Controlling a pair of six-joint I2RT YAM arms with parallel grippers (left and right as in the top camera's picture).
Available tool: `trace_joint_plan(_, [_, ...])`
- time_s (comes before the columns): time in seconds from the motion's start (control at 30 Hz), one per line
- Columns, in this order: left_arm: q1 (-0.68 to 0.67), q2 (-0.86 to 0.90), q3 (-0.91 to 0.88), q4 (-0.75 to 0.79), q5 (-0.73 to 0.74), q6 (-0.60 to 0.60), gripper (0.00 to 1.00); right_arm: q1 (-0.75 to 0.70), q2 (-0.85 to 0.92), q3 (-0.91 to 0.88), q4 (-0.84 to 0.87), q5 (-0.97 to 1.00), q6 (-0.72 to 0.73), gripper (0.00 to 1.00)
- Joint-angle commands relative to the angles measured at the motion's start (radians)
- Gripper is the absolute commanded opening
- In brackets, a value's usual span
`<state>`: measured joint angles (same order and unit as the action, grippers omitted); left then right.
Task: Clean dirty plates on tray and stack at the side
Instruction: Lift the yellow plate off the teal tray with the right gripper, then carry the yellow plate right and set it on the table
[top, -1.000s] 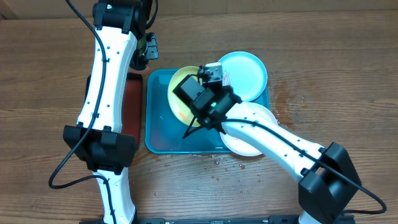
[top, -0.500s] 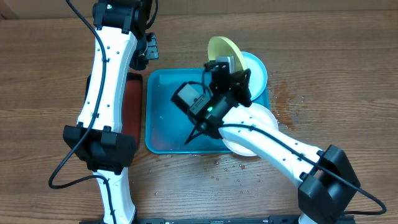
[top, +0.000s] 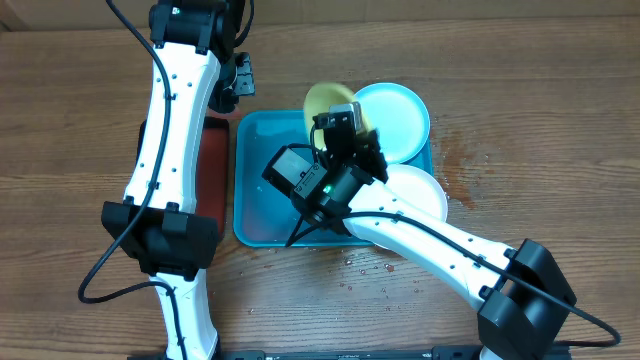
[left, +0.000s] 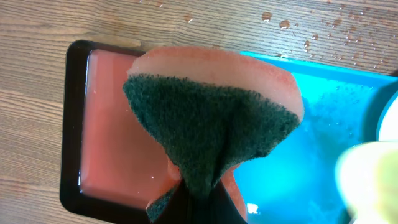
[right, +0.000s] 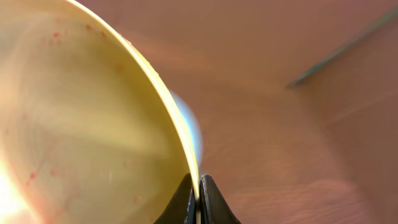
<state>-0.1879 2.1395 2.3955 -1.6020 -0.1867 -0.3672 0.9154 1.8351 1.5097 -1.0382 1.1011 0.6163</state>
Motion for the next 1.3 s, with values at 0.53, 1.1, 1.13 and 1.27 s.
trace_joint_plan(0.53, [0.000, -0.015, 0.019, -0.013, 0.008, -0.003, 0.04, -0.719, -0.169, 0.023, 0.112, -1.534, -0.232, 0.04])
trace_joint_plan(1.1, [-0.001, -0.015, 0.019, -0.005, 0.023, -0.003, 0.04, -1.292, -0.150, -0.270, 0.151, -1.258, -0.220, 0.04])
trace_joint_plan(1.13, [-0.001, -0.015, 0.019, -0.005, 0.023, -0.003, 0.04, -1.295, -0.150, -0.303, 0.183, -1.258, -0.220, 0.04])
trace_joint_plan(1.27, [-0.001, -0.015, 0.019, -0.006, 0.023, -0.003, 0.04, -1.295, -0.148, -0.421, 0.330, -1.257, -0.220, 0.04])
